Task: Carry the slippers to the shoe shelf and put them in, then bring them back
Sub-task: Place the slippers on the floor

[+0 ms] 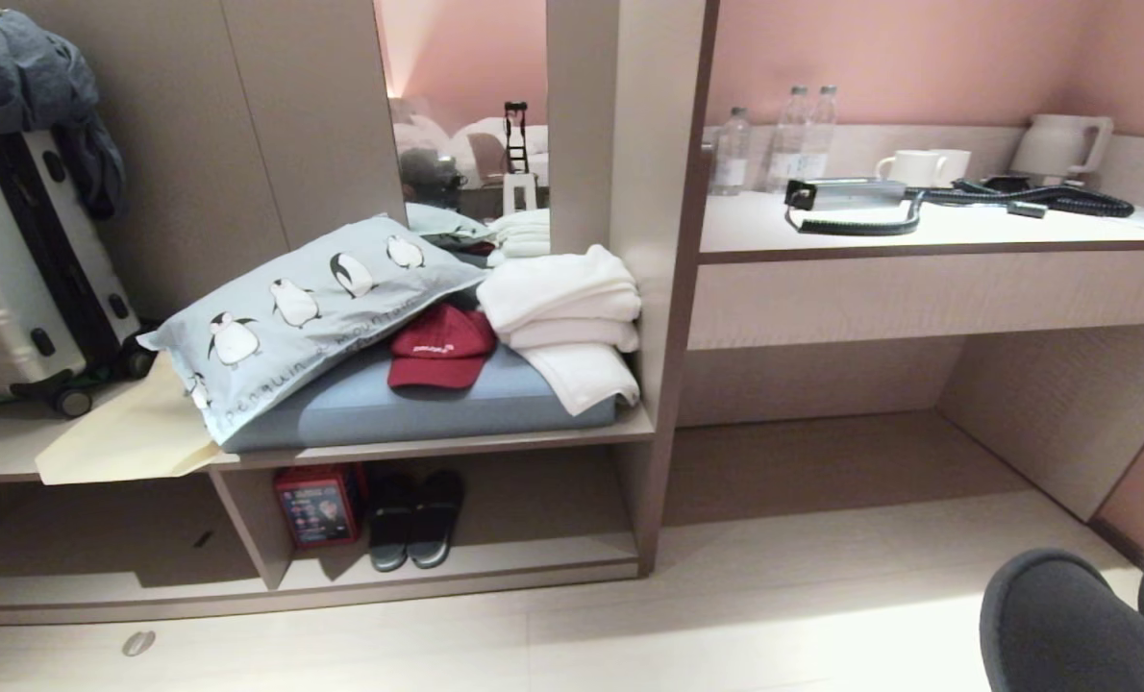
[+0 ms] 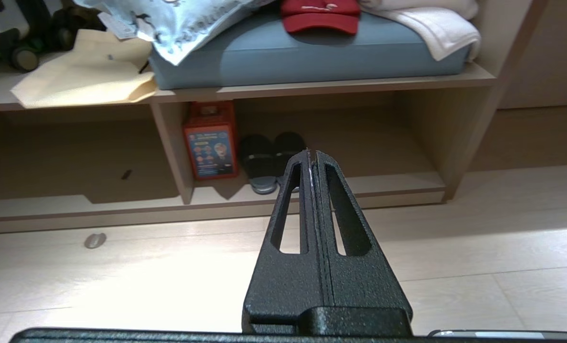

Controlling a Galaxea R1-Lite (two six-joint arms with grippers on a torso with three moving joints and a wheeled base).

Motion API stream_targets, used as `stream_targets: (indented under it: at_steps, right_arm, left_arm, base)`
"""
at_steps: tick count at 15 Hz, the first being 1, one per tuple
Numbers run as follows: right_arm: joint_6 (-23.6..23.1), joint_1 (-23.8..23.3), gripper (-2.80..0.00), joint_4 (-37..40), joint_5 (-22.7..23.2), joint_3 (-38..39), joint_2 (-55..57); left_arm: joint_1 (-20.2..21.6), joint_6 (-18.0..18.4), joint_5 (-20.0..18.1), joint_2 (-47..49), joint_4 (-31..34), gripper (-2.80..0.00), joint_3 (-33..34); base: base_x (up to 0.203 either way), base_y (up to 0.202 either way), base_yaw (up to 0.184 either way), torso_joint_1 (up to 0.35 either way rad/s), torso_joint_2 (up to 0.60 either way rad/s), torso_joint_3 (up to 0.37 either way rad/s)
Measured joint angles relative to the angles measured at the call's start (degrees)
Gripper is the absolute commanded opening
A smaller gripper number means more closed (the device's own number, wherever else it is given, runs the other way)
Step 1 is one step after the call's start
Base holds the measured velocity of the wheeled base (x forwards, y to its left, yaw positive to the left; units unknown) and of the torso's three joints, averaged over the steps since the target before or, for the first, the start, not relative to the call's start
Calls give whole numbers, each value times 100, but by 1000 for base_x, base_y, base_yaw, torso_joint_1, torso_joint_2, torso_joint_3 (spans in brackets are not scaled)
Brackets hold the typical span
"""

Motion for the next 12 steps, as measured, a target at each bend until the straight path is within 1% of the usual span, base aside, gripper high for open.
stream_targets:
  at_steps: [12]
  right_arm:
    - [0, 0, -280, 4, -1, 0, 0]
  left_arm:
    - [2, 0, 0, 0, 3, -280, 0]
  base:
    - [0, -195, 2, 1, 1, 4]
